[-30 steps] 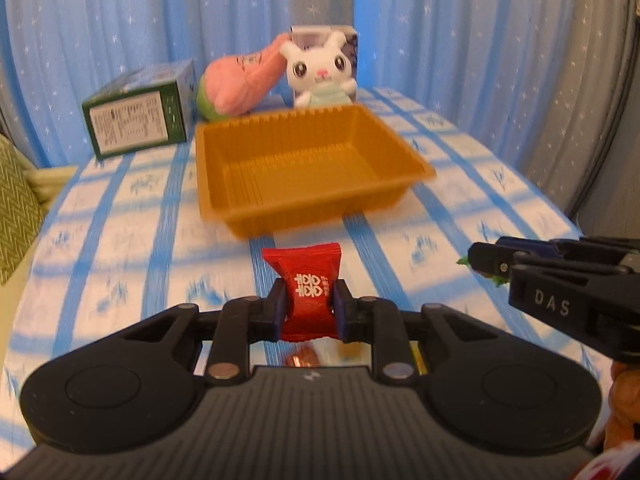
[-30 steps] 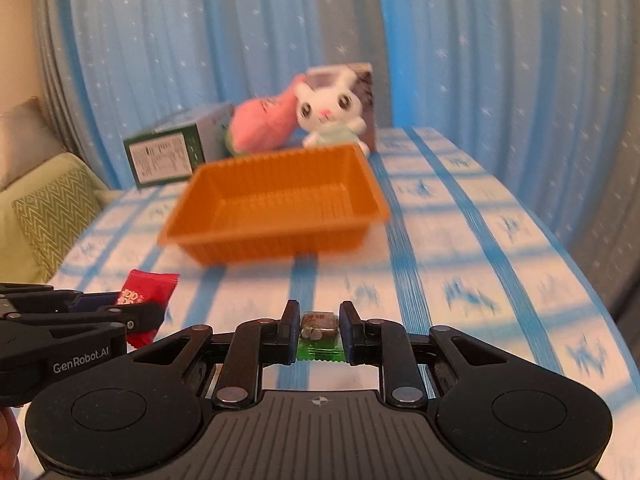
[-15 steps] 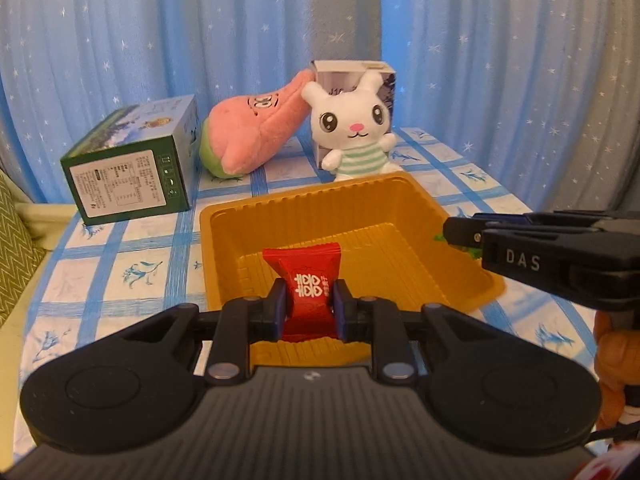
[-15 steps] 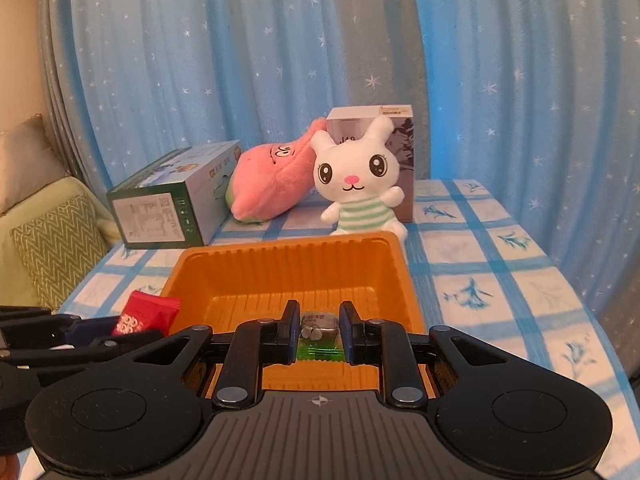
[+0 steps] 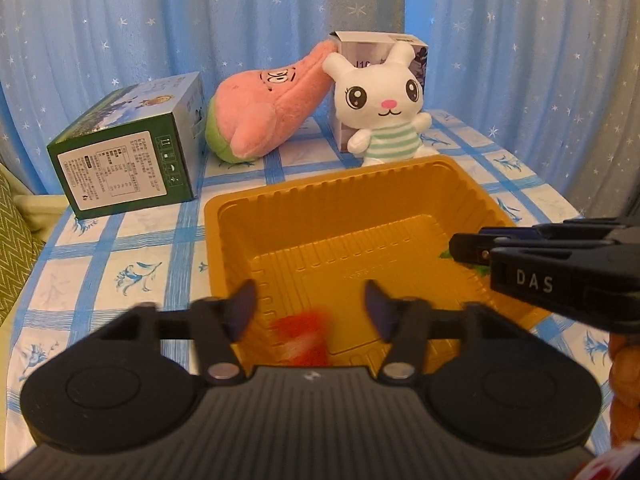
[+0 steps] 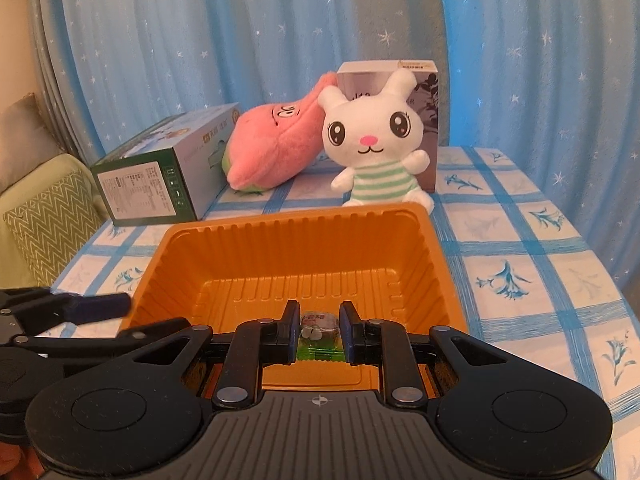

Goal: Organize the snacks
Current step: 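Carry both candies into the orange tray and open both grippers to release them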

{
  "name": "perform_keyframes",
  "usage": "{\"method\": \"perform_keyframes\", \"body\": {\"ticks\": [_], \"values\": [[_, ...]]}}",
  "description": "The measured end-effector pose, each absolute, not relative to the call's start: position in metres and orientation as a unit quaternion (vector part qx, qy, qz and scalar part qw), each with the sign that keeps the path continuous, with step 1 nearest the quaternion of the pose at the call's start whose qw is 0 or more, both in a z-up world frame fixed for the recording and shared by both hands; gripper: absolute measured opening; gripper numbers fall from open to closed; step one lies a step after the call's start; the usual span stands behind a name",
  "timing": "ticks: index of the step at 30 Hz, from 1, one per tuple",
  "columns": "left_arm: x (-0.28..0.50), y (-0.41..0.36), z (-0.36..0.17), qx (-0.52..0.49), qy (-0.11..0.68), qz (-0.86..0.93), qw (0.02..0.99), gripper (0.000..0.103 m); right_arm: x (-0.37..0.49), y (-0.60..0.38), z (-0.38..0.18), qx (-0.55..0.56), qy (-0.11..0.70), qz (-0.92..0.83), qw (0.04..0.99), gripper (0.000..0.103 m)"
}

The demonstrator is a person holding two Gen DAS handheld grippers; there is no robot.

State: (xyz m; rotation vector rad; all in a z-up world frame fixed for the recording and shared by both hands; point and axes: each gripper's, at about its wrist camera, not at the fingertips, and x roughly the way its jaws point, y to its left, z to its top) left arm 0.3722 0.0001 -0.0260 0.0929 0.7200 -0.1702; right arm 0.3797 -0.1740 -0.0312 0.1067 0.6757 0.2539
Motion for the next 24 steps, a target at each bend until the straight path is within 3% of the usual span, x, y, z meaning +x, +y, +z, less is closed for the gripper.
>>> {"method": "perform_keyframes", "body": {"ticks": [4, 8, 9, 10, 11, 12, 24], "values": [[0.365, 0.011, -0.028, 0.045, 0.354, -0.078, 0.931, 0.064, 0.384, -0.177, -0.031, 0.063, 0.334, 0.127, 0.932, 0.021], [0.352, 0.023, -0.026, 0.037, 0.350, -0.064, 0.934, 0.075, 0.389, -0.182, -0.028, 0.085, 0.331, 0.140, 0.929, 0.022], [0.348, 0.026, -0.024, 0.036, 0.349, -0.062, 0.935, 0.077, 0.390, -0.183, -0.027, 0.092, 0.331, 0.143, 0.928, 0.026], [0.343, 0.028, -0.022, 0.033, 0.346, -0.058, 0.936, 0.078, 0.391, -0.186, -0.026, 0.101, 0.333, 0.142, 0.927, 0.036], [0.339, 0.030, -0.021, 0.030, 0.345, -0.056, 0.936, 0.082, 0.389, -0.189, -0.024, 0.110, 0.328, 0.139, 0.928, 0.068], [0.335, 0.033, -0.019, 0.026, 0.344, -0.053, 0.937, 0.084, 0.386, -0.193, -0.022, 0.120, 0.318, 0.140, 0.930, 0.084], [0.236, 0.036, 0.005, 0.002, 0.313, -0.038, 0.949, 0.089, 0.259, -0.217, 0.022, 0.067, 0.242, 0.119, 0.961, 0.084]]}}
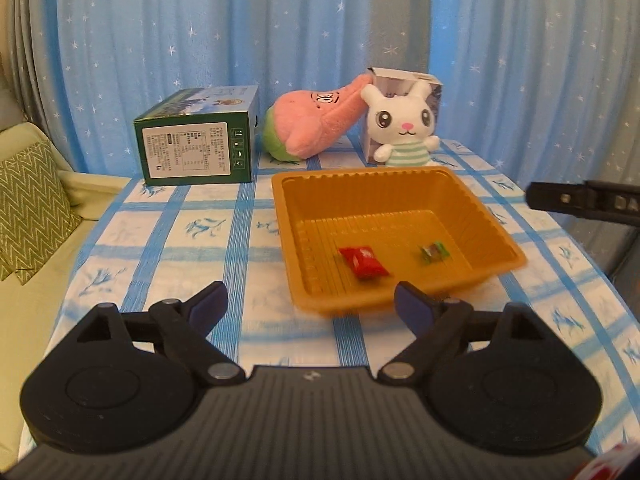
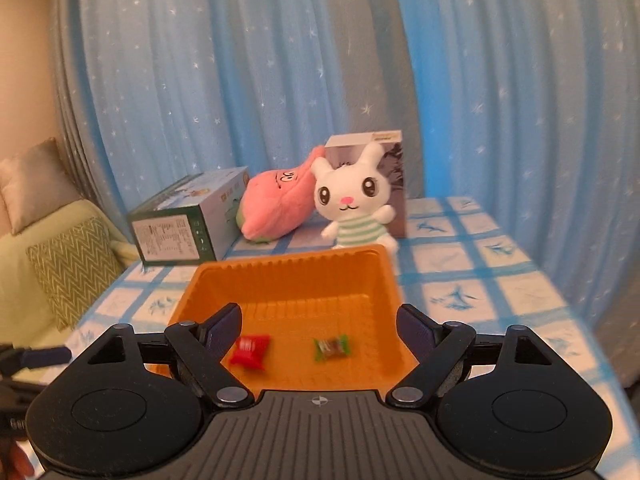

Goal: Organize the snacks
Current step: 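Carry both candies into the orange tray and open both grippers to release them, then move both grippers back from the tray toward the remaining snacks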

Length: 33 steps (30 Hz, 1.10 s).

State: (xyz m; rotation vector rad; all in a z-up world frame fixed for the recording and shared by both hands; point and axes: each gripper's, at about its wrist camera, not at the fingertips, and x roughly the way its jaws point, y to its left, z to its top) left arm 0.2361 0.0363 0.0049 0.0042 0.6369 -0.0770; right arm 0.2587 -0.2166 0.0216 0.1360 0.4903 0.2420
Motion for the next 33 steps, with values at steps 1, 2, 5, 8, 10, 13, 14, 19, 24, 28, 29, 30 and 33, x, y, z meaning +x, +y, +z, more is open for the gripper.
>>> {"method": "perform_keyframes", "body": {"ticks": [1, 2, 5, 8, 10, 13, 14, 19, 24, 28, 29, 30, 33], "values": [[0.224, 0.035, 0.006, 0.005, 0.311, -0.034, 0.950, 0.089, 0.244, -0.219, 0.022, 0.065, 0.243, 0.116, 0.961, 0.084], [0.213, 0.034, 0.008, 0.008, 0.309, -0.033, 0.950, 0.089, 0.230, -0.222, 0.023, 0.066, 0.244, 0.110, 0.961, 0.084], [0.179, 0.031, 0.014, 0.005, 0.302, -0.033, 0.953, 0.089, 0.186, -0.237, 0.024, 0.101, 0.244, 0.095, 0.960, 0.084], [0.149, 0.027, 0.017, -0.006, 0.301, -0.045, 0.953, 0.089, 0.148, -0.253, 0.022, 0.145, 0.260, 0.073, 0.952, 0.084], [0.131, 0.025, 0.018, -0.013, 0.303, -0.053, 0.951, 0.089, 0.125, -0.256, 0.020, 0.142, 0.268, 0.060, 0.951, 0.084], [0.103, 0.023, 0.015, -0.019, 0.307, -0.056, 0.950, 0.090, 0.096, -0.256, 0.015, 0.130, 0.281, 0.048, 0.950, 0.084], [0.094, 0.023, 0.013, -0.020, 0.310, -0.056, 0.949, 0.090, 0.087, -0.257, 0.012, 0.134, 0.285, 0.043, 0.948, 0.084], [0.066, 0.023, 0.004, -0.015, 0.319, -0.055, 0.946, 0.090, 0.054, -0.263, -0.006, 0.174, 0.299, 0.019, 0.938, 0.084], [0.050, 0.022, -0.007, -0.008, 0.331, -0.060, 0.942, 0.090, 0.047, -0.258, -0.025, 0.177, 0.319, 0.020, 0.931, 0.084], [0.047, 0.022, -0.015, 0.007, 0.335, -0.059, 0.940, 0.090, 0.050, -0.252, -0.031, 0.181, 0.325, 0.030, 0.928, 0.077], [0.048, 0.023, -0.016, 0.009, 0.336, -0.058, 0.940, 0.090, 0.051, -0.251, -0.032, 0.180, 0.328, 0.032, 0.927, 0.076], [0.050, 0.023, -0.018, 0.014, 0.337, -0.058, 0.940, 0.090, 0.052, -0.248, -0.035, 0.179, 0.331, 0.034, 0.926, 0.075], [0.056, 0.025, -0.024, 0.026, 0.340, -0.061, 0.938, 0.090, 0.056, -0.244, -0.040, 0.173, 0.341, 0.036, 0.923, 0.070]]}}
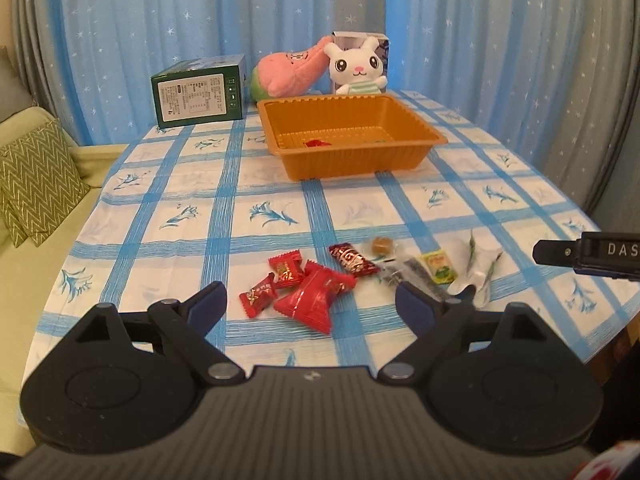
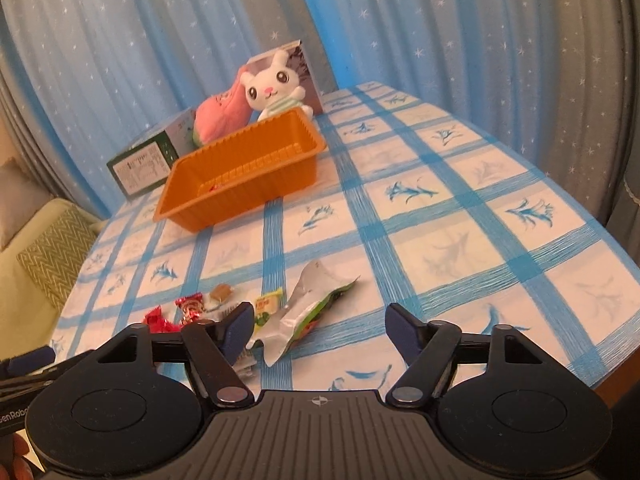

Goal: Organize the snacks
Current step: 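Move both grippers back from the tray toward the remaining snacks, then grasp the white-and-green long packet with the right gripper while the left gripper grasps another red candy packet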

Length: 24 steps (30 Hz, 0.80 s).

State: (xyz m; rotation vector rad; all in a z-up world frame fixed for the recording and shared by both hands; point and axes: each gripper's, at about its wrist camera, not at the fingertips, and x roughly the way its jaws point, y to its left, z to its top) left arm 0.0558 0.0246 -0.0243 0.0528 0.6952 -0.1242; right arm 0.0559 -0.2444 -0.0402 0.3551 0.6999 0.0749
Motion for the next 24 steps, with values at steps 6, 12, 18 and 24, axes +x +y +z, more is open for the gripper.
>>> {"method": "perform_keyframes", "body": {"ticks": [6, 12, 18, 24], "values": [[0.070, 0.029, -0.036, 0.033, 0.355, -0.071, 0.932, 0.084, 0.074, -0.236, -0.053, 0.166, 0.361, 0.035, 0.917, 0.062], [0.079, 0.031, -0.043, 0.029, 0.360, -0.072, 0.930, 0.083, 0.102, -0.222, -0.067, 0.171, 0.381, 0.046, 0.908, 0.058], [0.085, 0.030, -0.049, 0.027, 0.362, -0.077, 0.929, 0.083, 0.129, -0.218, -0.083, 0.194, 0.406, 0.027, 0.893, 0.049], [0.087, 0.029, -0.052, 0.028, 0.366, -0.078, 0.927, 0.083, 0.136, -0.212, -0.087, 0.140, 0.414, 0.017, 0.899, 0.044]]}}
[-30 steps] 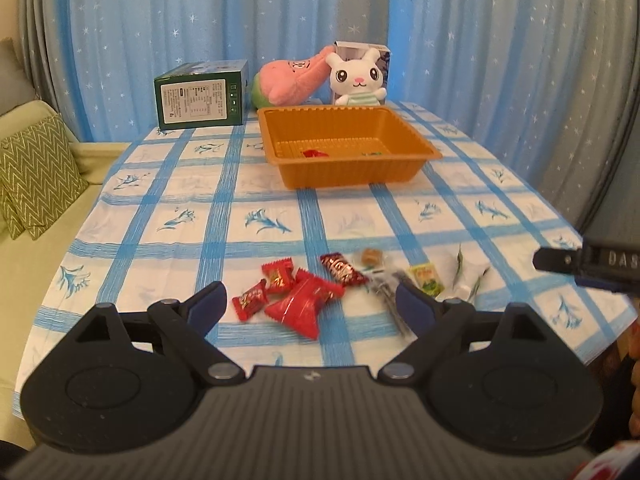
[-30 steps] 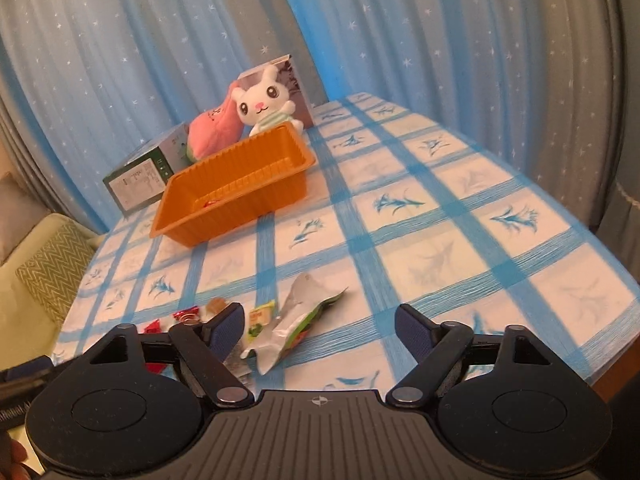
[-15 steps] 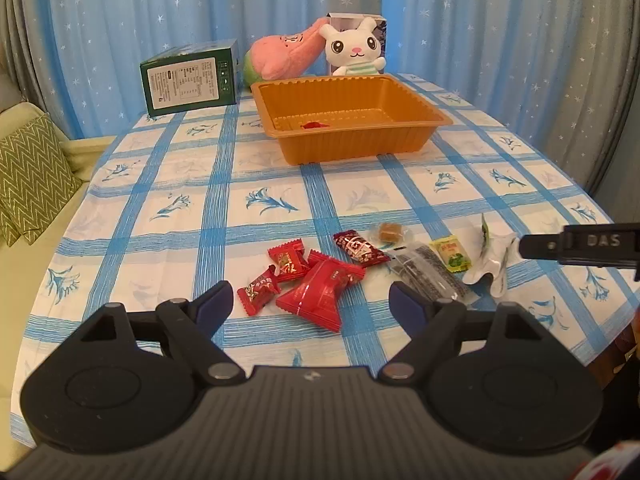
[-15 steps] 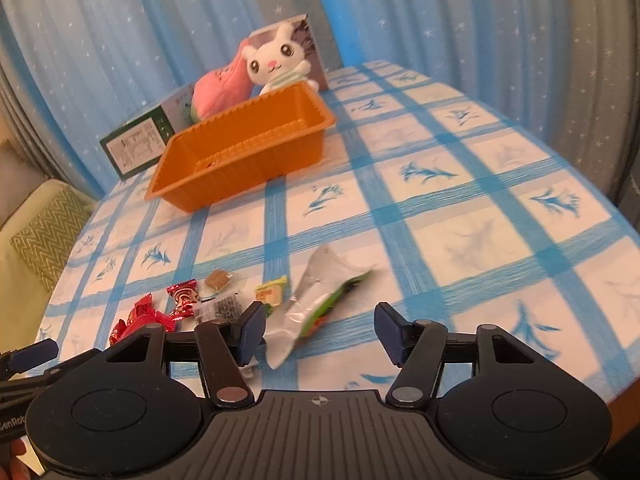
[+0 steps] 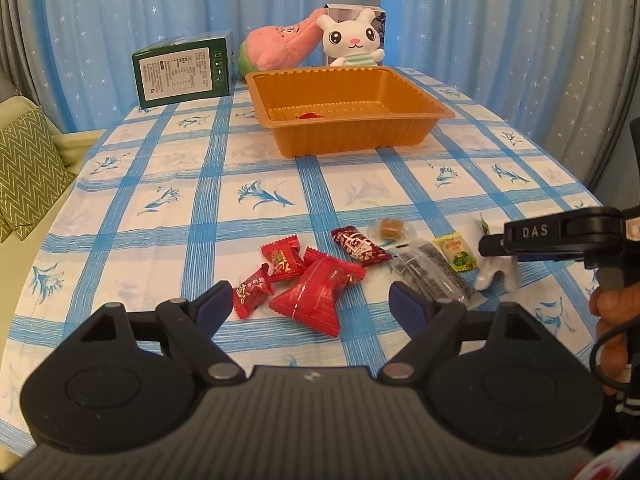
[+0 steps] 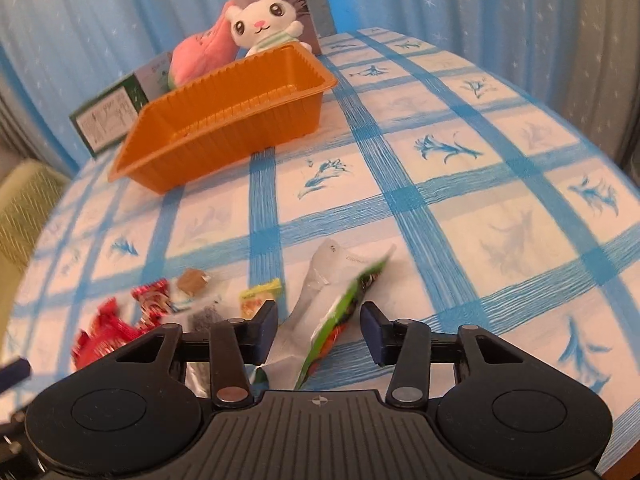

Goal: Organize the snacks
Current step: 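Grasp the white-and-green long packet with the right gripper while the left gripper grasps another red candy packet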

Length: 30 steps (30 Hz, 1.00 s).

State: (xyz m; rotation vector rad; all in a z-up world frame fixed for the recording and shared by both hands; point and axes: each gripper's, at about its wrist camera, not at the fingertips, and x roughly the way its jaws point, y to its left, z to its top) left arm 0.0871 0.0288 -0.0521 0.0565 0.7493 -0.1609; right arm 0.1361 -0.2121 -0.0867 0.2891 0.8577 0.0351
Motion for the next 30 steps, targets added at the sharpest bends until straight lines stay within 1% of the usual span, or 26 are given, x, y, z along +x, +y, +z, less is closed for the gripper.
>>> {"method": "perform_keyframes", "body": {"ticks": [2, 8, 13, 14, 15, 19, 22, 24, 30], "values": [[0.088, 0.028, -0.053, 0.028, 0.366, -0.081, 0.927, 0.083, 0.132, -0.210, -0.088, 0.107, 0.421, 0.009, 0.901, 0.041], [0.091, 0.021, -0.058, 0.041, 0.369, -0.095, 0.924, 0.083, 0.127, -0.207, -0.090, 0.055, 0.399, 0.016, 0.915, 0.041], [0.098, 0.019, -0.063, 0.055, 0.370, -0.111, 0.921, 0.082, 0.135, -0.207, -0.096, 0.056, 0.402, 0.024, 0.914, 0.041], [0.099, 0.018, -0.064, 0.059, 0.371, -0.115, 0.920, 0.079, 0.136, -0.207, -0.097, 0.054, 0.405, 0.024, 0.912, 0.040], [0.101, 0.018, -0.065, 0.065, 0.372, -0.119, 0.918, 0.076, 0.137, -0.206, -0.099, 0.050, 0.407, 0.023, 0.912, 0.034], [0.108, 0.014, -0.068, 0.091, 0.374, -0.134, 0.913, 0.072, 0.136, -0.206, -0.098, 0.049, 0.404, 0.022, 0.913, 0.031], [0.115, 0.011, -0.072, 0.107, 0.379, -0.146, 0.907, 0.061, 0.135, -0.209, -0.098, 0.058, 0.403, 0.021, 0.913, 0.030], [0.120, 0.010, -0.075, 0.114, 0.385, -0.151, 0.903, 0.047, 0.134, -0.210, -0.098, 0.060, 0.403, 0.021, 0.913, 0.030], [0.135, 0.008, -0.084, 0.129, 0.406, -0.148, 0.892, 0.040, 0.133, -0.211, -0.097, 0.061, 0.404, 0.023, 0.913, 0.030]]}}
